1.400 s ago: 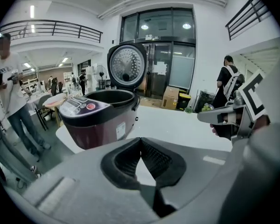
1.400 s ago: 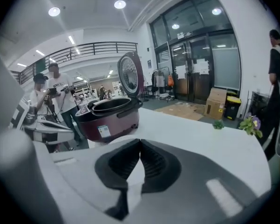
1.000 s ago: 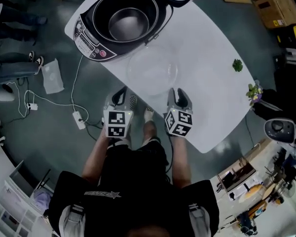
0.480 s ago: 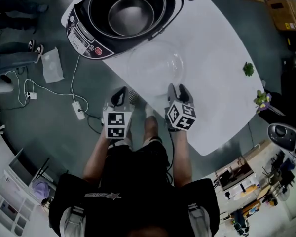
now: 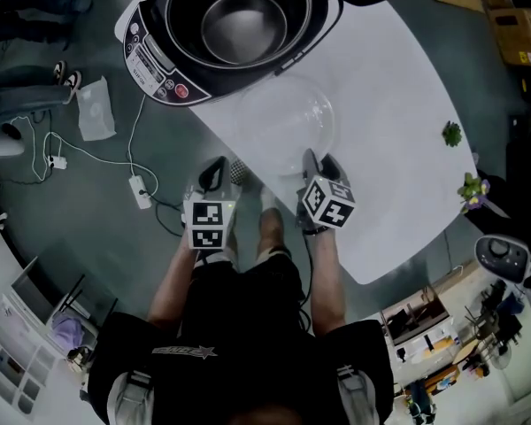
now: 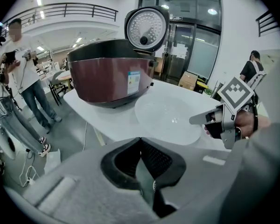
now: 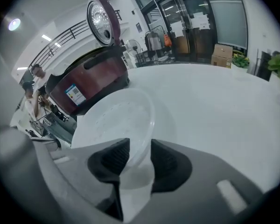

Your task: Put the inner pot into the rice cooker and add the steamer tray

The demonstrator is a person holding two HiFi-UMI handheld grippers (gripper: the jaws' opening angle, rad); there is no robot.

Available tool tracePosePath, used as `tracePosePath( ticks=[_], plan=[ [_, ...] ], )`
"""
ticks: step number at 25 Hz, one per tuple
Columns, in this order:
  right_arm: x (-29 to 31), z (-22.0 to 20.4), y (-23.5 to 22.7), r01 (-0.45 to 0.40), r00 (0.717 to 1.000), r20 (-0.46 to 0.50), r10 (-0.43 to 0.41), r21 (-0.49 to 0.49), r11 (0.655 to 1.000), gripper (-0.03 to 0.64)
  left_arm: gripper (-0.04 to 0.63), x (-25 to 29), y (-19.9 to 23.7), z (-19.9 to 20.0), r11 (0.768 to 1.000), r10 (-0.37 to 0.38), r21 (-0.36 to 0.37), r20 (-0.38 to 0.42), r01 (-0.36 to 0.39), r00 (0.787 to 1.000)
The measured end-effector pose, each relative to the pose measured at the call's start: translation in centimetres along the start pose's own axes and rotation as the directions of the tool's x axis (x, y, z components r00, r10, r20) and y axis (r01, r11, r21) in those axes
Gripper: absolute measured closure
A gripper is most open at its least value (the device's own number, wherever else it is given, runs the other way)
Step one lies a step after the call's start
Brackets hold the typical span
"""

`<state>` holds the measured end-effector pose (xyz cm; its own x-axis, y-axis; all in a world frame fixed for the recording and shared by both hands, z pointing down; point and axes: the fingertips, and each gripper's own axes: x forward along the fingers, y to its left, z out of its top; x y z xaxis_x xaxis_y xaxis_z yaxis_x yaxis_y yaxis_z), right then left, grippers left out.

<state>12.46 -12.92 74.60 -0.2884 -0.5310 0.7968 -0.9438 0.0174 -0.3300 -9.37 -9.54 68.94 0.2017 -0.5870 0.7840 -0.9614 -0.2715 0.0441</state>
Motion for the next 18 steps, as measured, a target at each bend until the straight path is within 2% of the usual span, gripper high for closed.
tracePosePath(
  ticks=[1, 7, 12, 18],
  plan=[
    [0.0, 0.1, -0.1, 0.014, 1.0, -0.003, -0.014, -0.004, 1.0, 0.496, 0.584, 0.0, 0.1, -0.1, 1.0, 0.003, -0.004, -0.003, -0.003, 1.0],
    [-0.3, 0.3, -1.3, 0.074, 0.997, -0.03, -0.076, -0.039, 0.996, 0.527, 0.584, 0.1, 0.6, -0.6, 1.0, 0.013, -0.018, -0.01, -0.014, 1.0],
    [-0.8, 0.2, -3.0, 0.122, 0.991, -0.049, -0.123, -0.021, 0.992, 0.595, 0.584, -0.1, 0.5, -0.3, 1.0, 0.013, -0.021, 0.001, -0.013, 1.0],
    [-1.7, 0.3, -3.5, 0.114, 0.993, -0.037, -0.113, 0.024, 0.993, 0.595, 0.584, -0.8, 0.7, 0.4, 1.0, 0.024, -0.019, 0.025, -0.024, 0.999]
  ],
)
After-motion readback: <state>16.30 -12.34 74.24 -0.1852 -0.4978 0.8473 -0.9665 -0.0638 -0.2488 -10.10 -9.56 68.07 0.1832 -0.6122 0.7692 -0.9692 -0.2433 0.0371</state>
